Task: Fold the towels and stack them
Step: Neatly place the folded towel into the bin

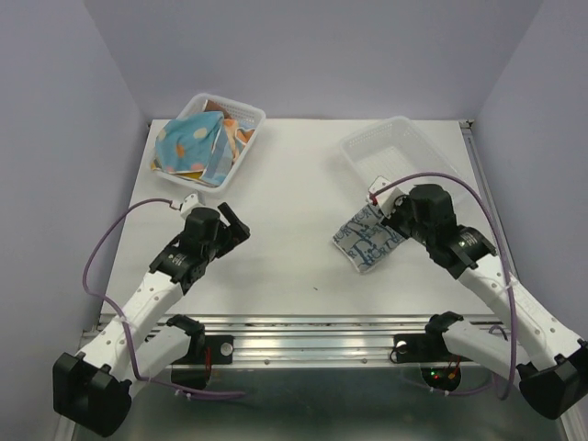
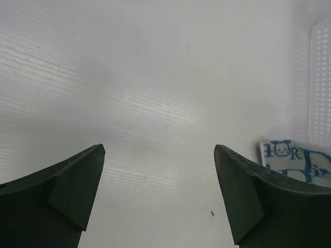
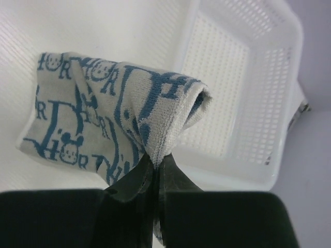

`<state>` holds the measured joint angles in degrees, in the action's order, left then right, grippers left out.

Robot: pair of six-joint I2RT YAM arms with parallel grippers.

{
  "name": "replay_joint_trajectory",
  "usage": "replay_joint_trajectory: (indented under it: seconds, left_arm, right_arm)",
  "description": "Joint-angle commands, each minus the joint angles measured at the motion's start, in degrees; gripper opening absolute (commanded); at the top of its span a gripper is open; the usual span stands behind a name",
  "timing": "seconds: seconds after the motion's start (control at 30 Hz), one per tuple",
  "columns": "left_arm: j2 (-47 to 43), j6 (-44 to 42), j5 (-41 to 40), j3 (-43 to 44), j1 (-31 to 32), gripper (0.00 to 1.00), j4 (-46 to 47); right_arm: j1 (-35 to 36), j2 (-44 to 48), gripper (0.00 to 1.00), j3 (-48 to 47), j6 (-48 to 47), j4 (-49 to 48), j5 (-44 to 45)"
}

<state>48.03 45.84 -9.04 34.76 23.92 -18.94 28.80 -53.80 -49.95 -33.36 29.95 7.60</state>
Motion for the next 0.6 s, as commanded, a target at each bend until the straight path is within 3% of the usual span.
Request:
replay_joint_trajectory:
  seconds: [0.0, 0.27, 0.4, 0.57]
  left_arm:
    - [2.0, -1.4, -4.0, 4.6, 0.1, 0.99, 0.5]
    - [9.0, -1.9, -8.9, 10.8, -0.4, 0.99, -0.8]
    - [11.4, -1.8, -11.2, 12.8, -0.9, 0.99, -0.9]
    - [15.9, -2.8, -11.4, 16.3, -1.6, 0.99, -2.1]
  right_arm:
    - [-0.7, 0.3, 0.01, -8.1, -14.3, 1.8, -5.1]
    - [-1.6, -3.6, 0.01, -15.7, -29.6, 13.5, -5.5]
    - [-1.9, -2.5, 0.01, -15.8, -32.7, 17.8, -1.9]
    - [-3.7, -1.1, 0.01, -19.4, -37.5, 24.5, -4.5]
